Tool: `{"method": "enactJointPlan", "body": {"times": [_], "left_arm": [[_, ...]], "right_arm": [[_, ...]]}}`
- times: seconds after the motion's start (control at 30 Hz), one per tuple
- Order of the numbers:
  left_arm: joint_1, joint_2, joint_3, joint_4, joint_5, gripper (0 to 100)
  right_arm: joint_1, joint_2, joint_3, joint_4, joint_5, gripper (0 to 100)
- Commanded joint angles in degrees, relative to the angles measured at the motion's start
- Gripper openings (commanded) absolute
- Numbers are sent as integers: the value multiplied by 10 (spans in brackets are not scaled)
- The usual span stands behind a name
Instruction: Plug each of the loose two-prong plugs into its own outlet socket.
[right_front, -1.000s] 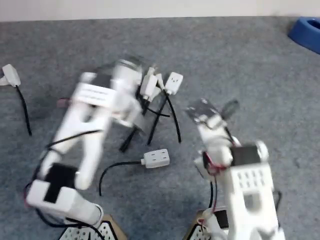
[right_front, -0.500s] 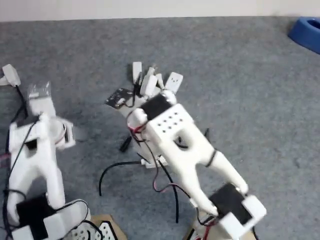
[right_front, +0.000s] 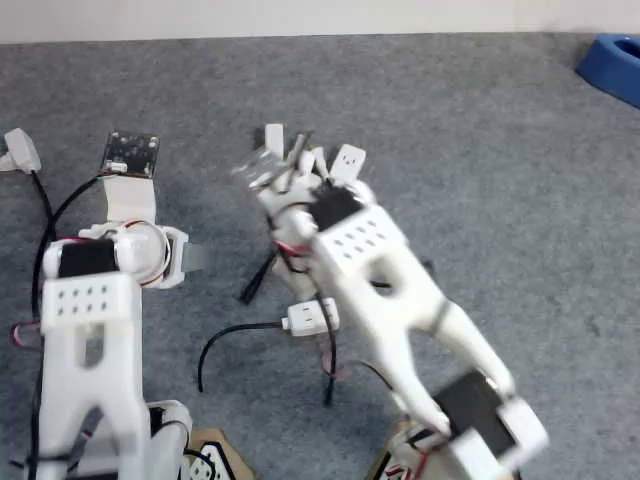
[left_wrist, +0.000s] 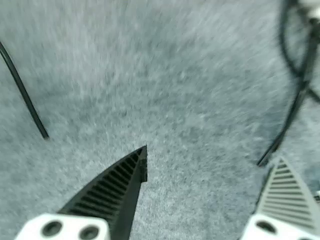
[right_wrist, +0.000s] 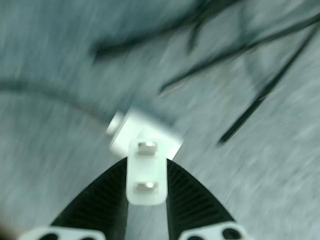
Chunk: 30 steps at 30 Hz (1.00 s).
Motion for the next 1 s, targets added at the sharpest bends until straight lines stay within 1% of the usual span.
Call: {"method": "enactJointPlan", "body": {"times": [0.0, 0.03, 0.1, 0.23, 0.33, 0.4, 0.53, 0.6, 0.7, 0.83, 0.93, 0.97], "left_arm": [[15, -128, -5, 15, -6, 365], [16, -153, 7, 14, -7, 365], [21, -201, 37, 11, -7, 365], [51, -266, 88, 14, -7, 365], [60, -305, 111, 16, -7, 365], [67, -328, 130, 18, -6, 365], [132, -365, 164, 38, -6, 365], [153, -374, 180, 36, -5, 365], [153, -377, 202, 35, -5, 365], [153, -381, 210, 35, -4, 365], [156, -381, 208, 35, -4, 365], [154, -381, 201, 35, -4, 365]], "right_arm": [[11, -188, 197, -220, 12, 6], [4, -235, 253, -263, 13, 6], [-18, -321, 345, -301, 16, 6], [-52, -446, 426, -296, 42, 6], [-80, -490, 465, -308, 44, 6], [-89, -493, 478, -320, 44, 6], [-91, -492, 487, -346, 43, 6], [-89, -491, 503, -364, 26, 6], [-89, -470, 525, -383, 7, 9], [-91, -440, 526, -384, 8, 13], [-91, -423, 526, -385, 8, 45], [-91, -418, 526, -385, 8, 39]]}}
